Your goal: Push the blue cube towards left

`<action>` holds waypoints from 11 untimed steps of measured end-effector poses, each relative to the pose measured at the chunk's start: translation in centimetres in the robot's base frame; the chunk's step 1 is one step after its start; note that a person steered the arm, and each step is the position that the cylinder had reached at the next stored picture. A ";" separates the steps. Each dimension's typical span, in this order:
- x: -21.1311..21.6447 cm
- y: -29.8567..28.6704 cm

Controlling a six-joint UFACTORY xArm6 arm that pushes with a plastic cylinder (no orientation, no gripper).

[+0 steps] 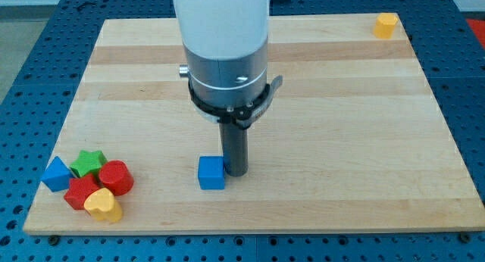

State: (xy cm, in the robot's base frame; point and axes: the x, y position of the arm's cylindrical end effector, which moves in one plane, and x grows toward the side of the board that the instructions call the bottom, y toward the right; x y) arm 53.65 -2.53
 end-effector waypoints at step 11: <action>0.3 -2.9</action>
State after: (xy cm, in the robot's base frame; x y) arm 53.93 -5.42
